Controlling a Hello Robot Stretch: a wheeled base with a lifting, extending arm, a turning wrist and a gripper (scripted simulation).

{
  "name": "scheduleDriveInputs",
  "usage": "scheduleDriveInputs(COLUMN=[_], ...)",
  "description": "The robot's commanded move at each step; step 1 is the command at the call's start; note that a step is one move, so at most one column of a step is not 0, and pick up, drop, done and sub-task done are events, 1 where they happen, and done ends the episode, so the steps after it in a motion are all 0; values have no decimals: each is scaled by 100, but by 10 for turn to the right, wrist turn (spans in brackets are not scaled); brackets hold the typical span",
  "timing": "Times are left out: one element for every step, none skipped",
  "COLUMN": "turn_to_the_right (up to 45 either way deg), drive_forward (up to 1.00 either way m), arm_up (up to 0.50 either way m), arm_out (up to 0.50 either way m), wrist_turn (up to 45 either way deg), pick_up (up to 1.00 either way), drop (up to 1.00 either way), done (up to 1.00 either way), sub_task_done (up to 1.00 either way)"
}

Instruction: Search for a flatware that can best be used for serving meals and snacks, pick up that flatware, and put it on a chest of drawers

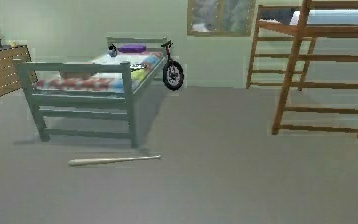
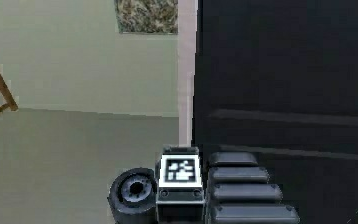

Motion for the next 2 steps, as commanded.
scheduleDriveInputs(turn_to_the_right=[90,0], drive_forward=[0,45], arm_up=[0,0], arm_out=[0,0], wrist_turn=[0,0], pick_up=[0,0], drop=[0,0], done=[0,0], sub_task_done=[0,0])
